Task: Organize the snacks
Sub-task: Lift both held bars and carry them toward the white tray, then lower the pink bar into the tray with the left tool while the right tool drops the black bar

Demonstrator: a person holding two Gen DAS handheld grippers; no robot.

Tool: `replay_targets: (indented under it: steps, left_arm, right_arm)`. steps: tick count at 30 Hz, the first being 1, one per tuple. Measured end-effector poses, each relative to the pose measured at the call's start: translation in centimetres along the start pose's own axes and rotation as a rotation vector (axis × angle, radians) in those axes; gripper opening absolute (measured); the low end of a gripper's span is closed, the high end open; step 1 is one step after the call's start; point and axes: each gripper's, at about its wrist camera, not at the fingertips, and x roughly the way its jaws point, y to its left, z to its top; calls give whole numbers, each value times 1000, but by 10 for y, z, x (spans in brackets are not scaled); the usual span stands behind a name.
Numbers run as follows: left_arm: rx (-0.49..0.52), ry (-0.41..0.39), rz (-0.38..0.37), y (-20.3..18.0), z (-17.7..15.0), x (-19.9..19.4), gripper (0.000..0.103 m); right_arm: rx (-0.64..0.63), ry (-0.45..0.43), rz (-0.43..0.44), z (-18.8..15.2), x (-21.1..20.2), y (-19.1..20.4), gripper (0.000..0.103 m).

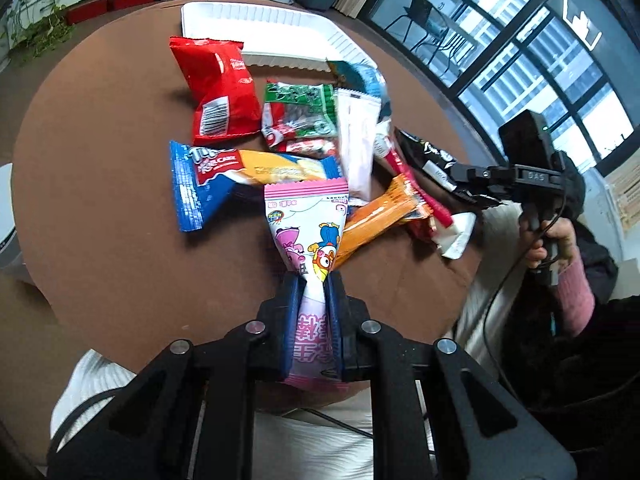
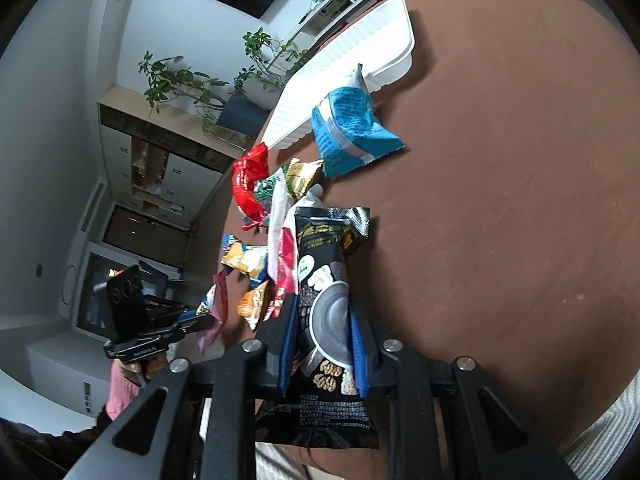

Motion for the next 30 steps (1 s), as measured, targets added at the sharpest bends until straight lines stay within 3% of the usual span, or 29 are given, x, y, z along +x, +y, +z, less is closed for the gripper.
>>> replay_targets:
  steps: [8, 13, 19, 30]
  left_arm:
    - [-41, -68, -105, -11, 10, -15, 12]
    - [-52, -119, -114, -9, 35, -23, 12]
    - [-85, -173, -94, 7, 79, -24, 12]
    - [-128, -187, -23, 42, 177, -6, 12]
  right_arm:
    - [57, -8, 122, 6, -1, 4, 26]
    - [81, -33, 186, 25, 1, 7, 26]
    - [70, -90, 168, 64, 4, 11, 26]
    - [74, -193, 87, 153, 12, 2, 26]
